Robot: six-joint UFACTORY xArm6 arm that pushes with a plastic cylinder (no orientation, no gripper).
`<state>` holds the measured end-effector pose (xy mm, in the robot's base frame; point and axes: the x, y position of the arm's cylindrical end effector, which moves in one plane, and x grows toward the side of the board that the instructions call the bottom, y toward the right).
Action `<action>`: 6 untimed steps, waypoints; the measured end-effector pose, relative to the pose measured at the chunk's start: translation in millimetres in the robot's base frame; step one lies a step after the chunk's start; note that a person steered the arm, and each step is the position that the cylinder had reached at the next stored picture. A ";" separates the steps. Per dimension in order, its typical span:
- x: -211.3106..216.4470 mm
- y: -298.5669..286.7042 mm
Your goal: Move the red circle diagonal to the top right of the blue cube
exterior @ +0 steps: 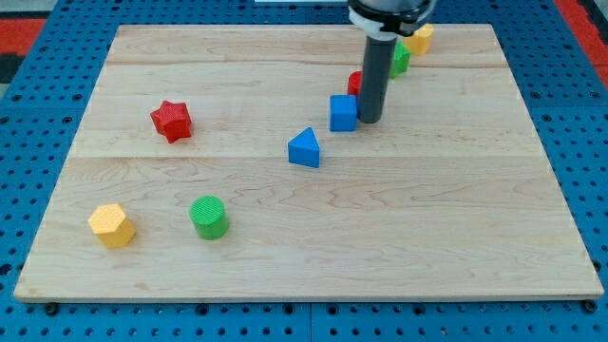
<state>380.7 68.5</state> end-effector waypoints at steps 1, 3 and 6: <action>0.0 -20.9; 6.1 11.3; 59.0 -9.3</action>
<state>439.8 59.3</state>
